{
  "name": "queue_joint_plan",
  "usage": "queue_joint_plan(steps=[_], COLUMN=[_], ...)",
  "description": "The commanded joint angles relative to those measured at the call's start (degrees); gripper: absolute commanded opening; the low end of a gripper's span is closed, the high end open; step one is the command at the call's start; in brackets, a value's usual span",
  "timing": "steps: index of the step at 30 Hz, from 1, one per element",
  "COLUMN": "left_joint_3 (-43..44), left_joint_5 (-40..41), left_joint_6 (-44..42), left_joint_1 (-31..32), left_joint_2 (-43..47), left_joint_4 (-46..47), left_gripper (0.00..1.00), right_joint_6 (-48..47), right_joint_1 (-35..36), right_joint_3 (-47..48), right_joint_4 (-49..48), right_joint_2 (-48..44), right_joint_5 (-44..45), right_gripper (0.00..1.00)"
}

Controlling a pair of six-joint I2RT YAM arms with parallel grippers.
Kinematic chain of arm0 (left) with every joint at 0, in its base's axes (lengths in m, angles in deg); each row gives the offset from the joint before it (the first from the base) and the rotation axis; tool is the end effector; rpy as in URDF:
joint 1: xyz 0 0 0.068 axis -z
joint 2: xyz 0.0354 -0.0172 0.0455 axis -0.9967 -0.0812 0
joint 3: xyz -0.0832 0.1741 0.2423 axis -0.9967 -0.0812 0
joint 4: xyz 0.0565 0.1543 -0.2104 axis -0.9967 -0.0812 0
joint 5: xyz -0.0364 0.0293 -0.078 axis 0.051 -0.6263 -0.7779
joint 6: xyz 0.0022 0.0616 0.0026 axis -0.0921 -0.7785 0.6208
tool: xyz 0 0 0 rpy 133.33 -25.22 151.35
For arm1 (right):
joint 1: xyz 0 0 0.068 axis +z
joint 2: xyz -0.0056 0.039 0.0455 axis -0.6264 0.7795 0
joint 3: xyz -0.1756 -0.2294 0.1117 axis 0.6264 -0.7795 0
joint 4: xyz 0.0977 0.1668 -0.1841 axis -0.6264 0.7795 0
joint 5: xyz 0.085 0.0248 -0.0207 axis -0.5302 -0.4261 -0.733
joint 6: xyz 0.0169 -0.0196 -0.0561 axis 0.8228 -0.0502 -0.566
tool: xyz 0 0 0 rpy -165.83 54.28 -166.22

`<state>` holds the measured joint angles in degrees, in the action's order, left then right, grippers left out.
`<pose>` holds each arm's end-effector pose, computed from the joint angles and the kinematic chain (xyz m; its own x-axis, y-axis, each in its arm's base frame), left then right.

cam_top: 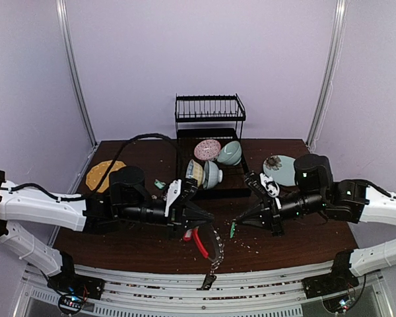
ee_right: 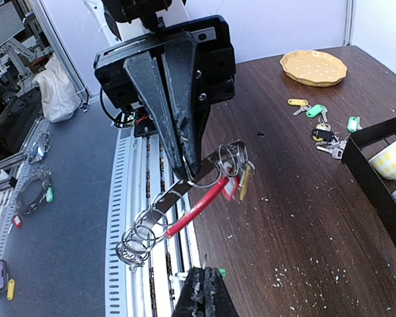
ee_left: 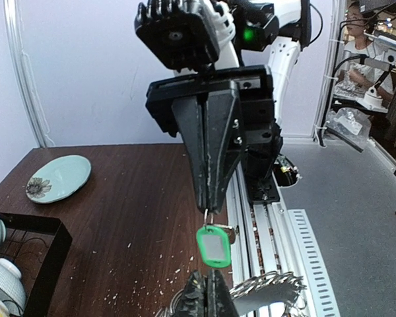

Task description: Put the keys on the keyring

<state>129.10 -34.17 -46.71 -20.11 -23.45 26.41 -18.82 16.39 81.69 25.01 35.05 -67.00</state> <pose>0.1113 -0.2885 0.3024 -0.1217 0.1421 -0.9823 0.9925 0.0044 -0.1223 0.1033 0.1934 0.3300 -0.1799 -0.2988 -0.9372 -0.9837 0.0488 0.1733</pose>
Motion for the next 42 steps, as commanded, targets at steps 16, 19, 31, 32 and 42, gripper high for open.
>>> queue_joint_plan(steps=[16,19,31,32,42], left_joint_3=[17.81,20.56,25.62,25.32,25.31], left_joint_5=[21.78,21.08,10.29,8.81,7.99], left_joint_6=[-14.7,-14.61,-11.91,-11.39,-10.94], left_joint_1=[0.33,0.33,0.29,0.26,0.25], left_joint_2=[-19.98,-22.12,-25.53,-25.44,-26.96], left_joint_4=[-44.6,-47.51,-44.95,-43.67,-41.81], left_gripper=[0.0,0.0,0.0,0.0,0.01], right_joint_6=[1.47,1.56,1.05,0.99,-0.08], right_joint_1=[-1.1,-1.07,-1.08,-1.04,-1.09], right_joint_3=[-3.18,-3.08,-3.48,-3.61,-3.31], right_joint_4=[0.61,0.67,3.93,4.07,5.88], right_joint_2=[-0.98,-0.71,-3.09,-3.37,-4.04], right_joint_5=[2.08,1.75,1.2,1.24,0.76], right_gripper=[0.0,0.0,0.0,0.0,0.0])
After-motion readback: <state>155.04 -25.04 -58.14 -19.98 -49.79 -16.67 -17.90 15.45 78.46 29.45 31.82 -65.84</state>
